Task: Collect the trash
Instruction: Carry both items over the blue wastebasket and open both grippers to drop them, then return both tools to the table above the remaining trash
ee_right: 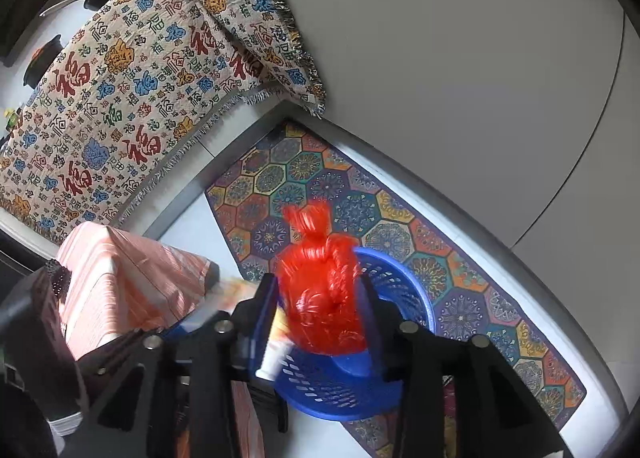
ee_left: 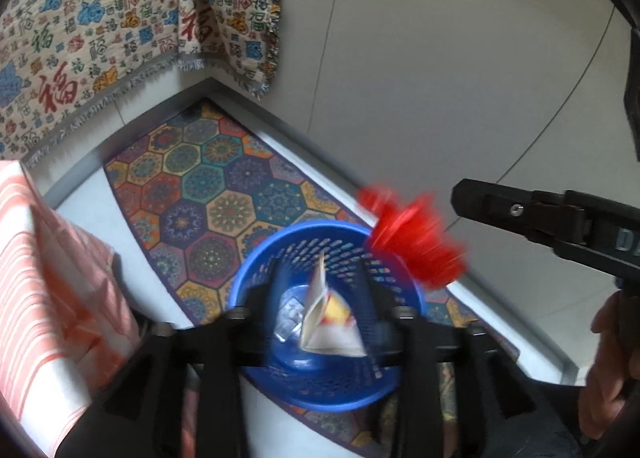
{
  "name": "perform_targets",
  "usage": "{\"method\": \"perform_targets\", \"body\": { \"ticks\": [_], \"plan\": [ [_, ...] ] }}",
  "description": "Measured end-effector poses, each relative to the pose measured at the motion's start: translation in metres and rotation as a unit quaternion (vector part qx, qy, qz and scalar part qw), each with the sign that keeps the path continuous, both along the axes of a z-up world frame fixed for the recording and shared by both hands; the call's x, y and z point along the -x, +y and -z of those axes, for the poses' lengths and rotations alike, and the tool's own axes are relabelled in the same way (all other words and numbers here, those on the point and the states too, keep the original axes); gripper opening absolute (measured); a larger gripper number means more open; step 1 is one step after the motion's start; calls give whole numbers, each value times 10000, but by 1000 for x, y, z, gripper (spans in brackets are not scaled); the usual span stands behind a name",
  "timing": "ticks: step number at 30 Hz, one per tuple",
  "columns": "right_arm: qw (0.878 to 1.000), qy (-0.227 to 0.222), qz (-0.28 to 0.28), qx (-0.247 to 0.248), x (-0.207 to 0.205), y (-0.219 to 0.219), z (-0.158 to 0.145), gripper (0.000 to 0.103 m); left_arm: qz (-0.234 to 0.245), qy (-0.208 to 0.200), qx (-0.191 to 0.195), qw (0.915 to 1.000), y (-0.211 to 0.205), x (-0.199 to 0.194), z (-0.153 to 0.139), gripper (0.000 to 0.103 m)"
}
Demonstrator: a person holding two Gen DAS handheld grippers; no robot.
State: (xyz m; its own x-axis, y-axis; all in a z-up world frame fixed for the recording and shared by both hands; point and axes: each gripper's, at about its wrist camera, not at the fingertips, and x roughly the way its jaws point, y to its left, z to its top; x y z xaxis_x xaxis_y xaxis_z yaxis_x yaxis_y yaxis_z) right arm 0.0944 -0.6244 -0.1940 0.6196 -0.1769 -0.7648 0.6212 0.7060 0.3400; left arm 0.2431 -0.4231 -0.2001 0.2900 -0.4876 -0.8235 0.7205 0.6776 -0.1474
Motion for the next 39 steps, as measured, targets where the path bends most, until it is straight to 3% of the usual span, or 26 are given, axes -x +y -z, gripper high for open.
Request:
{"method": "perform_targets", "body": {
  "ticks": [8, 12, 15, 19, 23, 27, 32, 35, 39],
  "plan": [
    [9997, -70, 106, 222, 3, 1, -12, 47, -110, -303, -16, 9995, 12, 4, -12, 60],
    [9985, -239, 115, 471, 5, 6, -26, 49, -194, -427, 60, 9989, 31, 11, -32, 61],
    [9958, -389, 51, 833, 7, 18, -41, 50, -215, -551, 142, 9981, 58, 22, -49, 62],
    [9890, -542, -117, 1369, 7, 45, -61, 64, -333, -871, 46, 9956, 114, 42, -69, 71],
    [9813, -657, -651, 1689, -2, 90, -70, 64, -655, -1147, -108, 9912, 177, 54, -78, 78],
    [9667, -623, -1540, 1944, -21, 156, -64, 64, -1193, -1179, -488, 9846, 243, 55, -71, 78],
    [9324, -556, -2848, 2156, -42, 257, -48, 64, -2054, -1066, -930, 9684, 329, 46, -55, 78],
    [9172, -455, -3449, 1942, -53, 306, -35, 64, -2531, -899, -1029, 9577, 374, 41, -44, 78],
    [8958, -263, -3943, 2034, -64, 359, -19, 64, -2982, -766, -1066, 9454, 415, 33, -34, 80]
  ]
}}
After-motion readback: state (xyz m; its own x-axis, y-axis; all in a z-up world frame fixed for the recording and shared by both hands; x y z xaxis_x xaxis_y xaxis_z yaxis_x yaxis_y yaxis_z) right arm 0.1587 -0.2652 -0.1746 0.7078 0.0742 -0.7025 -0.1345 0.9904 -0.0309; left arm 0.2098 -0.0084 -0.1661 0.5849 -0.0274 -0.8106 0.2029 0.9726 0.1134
